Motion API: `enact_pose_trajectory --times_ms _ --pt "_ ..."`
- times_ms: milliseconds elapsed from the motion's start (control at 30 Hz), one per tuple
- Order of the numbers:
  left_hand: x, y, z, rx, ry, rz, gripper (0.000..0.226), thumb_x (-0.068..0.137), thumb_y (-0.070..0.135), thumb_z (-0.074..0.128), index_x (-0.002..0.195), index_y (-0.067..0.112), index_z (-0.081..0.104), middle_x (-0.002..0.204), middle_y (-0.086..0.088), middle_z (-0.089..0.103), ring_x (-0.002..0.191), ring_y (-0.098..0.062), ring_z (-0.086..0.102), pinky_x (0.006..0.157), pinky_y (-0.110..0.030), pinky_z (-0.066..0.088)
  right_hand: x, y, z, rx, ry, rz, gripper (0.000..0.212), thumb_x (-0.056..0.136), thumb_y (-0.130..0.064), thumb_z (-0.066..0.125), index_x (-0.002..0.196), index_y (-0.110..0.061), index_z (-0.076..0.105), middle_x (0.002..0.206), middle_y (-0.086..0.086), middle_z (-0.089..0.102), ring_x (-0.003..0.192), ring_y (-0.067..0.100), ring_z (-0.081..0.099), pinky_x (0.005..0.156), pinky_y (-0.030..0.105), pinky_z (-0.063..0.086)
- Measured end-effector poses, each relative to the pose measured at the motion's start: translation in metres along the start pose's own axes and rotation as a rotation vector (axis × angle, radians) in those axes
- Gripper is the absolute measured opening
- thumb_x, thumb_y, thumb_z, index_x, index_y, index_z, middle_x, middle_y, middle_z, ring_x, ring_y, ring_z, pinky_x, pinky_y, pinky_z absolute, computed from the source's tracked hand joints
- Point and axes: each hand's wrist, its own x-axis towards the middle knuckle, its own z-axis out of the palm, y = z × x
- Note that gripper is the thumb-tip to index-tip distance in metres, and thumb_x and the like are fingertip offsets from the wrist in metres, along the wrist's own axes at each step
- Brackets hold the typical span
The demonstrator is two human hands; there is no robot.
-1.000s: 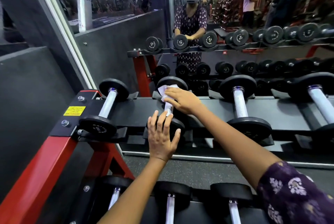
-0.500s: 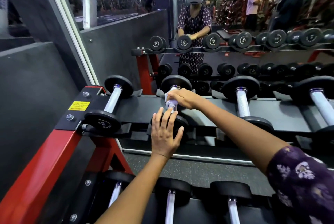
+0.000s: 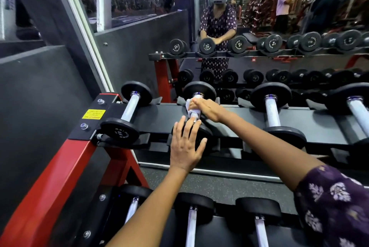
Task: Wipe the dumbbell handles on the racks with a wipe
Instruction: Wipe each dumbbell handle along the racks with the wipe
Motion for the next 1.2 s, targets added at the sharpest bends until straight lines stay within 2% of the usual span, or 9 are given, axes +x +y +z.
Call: enact_pose_trajectory --times_ms 133,267,367,467,600,800,967,1067,1200 --pt "0.001 0.001 0.001 -0.023 0.007 -0.02 0.054 0.091 0.039 0.046 0.137 0.011 0.041 0.14 -0.015 0.05 0.138 -0.03 0.029 0.119 -0.038 0.009 -0.017 0.009 0.025 0.315 -0.024 0.063 0.063 0.096 -0.054 0.024 0.109 -0.01 0.067 0.115 0.005 0.067 0.118 0.019 0.055 0.109 0.033 0.033" --pt "-0.001 0.002 0.003 -0.029 0.01 -0.039 0.054 0.092 0.039 0.046 0.137 0.011 0.039 0.143 -0.017 0.047 0.138 -0.03 0.029 0.12 -0.037 0.008 -0.036 0.013 0.036 0.503 -0.017 0.106 0.09 0.074 -0.083 0.024 0.121 -0.016 0.062 0.129 0.001 0.058 0.125 0.01 0.047 0.114 0.03 0.025" --pt "-0.002 0.002 0.002 -0.041 0.0 -0.032 0.055 0.092 0.039 0.046 0.139 0.011 0.037 0.146 -0.011 0.041 0.139 -0.03 0.028 0.12 -0.037 0.007 -0.049 0.019 0.04 0.629 0.035 0.059 0.074 0.088 -0.068 0.016 0.119 -0.019 0.062 0.127 -0.001 0.058 0.127 0.01 0.045 0.116 0.031 0.022" --pt "0.0 0.002 0.002 -0.043 0.004 -0.034 0.057 0.092 0.04 0.045 0.14 0.009 0.037 0.146 -0.01 0.041 0.14 -0.03 0.027 0.121 -0.038 0.007 -0.051 0.017 0.043 0.662 0.036 0.041 0.084 0.085 -0.07 0.012 0.12 -0.013 0.064 0.124 0.0 0.061 0.124 0.009 0.049 0.112 0.028 0.025" --pt "-0.001 0.002 0.004 -0.038 0.016 -0.045 0.058 0.092 0.039 0.045 0.14 0.009 0.037 0.146 -0.008 0.037 0.139 -0.03 0.027 0.12 -0.038 0.006 -0.051 0.016 0.041 0.773 0.047 0.079 0.071 0.097 -0.051 0.009 0.115 -0.01 0.063 0.115 0.0 0.063 0.11 0.003 0.056 0.097 0.01 0.036" --pt "0.001 0.001 0.007 -0.037 0.041 -0.036 0.056 0.09 0.037 0.046 0.138 0.01 0.037 0.145 -0.006 0.037 0.136 -0.032 0.029 0.119 -0.038 0.008 -0.042 0.016 0.031 0.63 0.143 0.079 0.014 0.086 -0.011 0.061 0.089 -0.002 0.071 0.081 0.014 0.061 0.077 0.019 0.049 0.069 0.028 0.037" --pt "-0.001 0.001 0.011 -0.025 0.063 -0.026 0.054 0.09 0.037 0.046 0.135 0.01 0.037 0.141 -0.006 0.037 0.135 -0.033 0.03 0.118 -0.04 0.011 -0.044 0.025 0.021 0.579 0.051 0.19 0.017 0.083 0.007 0.058 0.096 0.01 0.067 0.056 -0.006 0.063 0.054 -0.002 0.052 0.053 0.009 0.041" --pt "0.0 0.001 0.013 -0.012 0.077 -0.027 0.054 0.089 0.038 0.046 0.135 0.01 0.038 0.141 -0.006 0.038 0.135 -0.033 0.03 0.118 -0.042 0.012 -0.04 0.024 0.023 0.487 0.04 0.236 0.017 0.079 0.012 0.054 0.08 0.003 0.068 0.038 -0.012 0.052 0.036 -0.003 0.043 0.042 0.008 0.035" --pt "0.001 0.002 0.015 0.008 0.102 -0.023 0.054 0.088 0.038 0.047 0.134 0.009 0.038 0.139 -0.007 0.038 0.134 -0.034 0.03 0.117 -0.041 0.012 -0.047 0.027 0.031 0.607 0.06 0.288 0.025 0.081 0.012 0.05 0.069 -0.005 0.063 0.044 -0.012 0.056 0.039 -0.003 0.044 0.045 0.009 0.034"
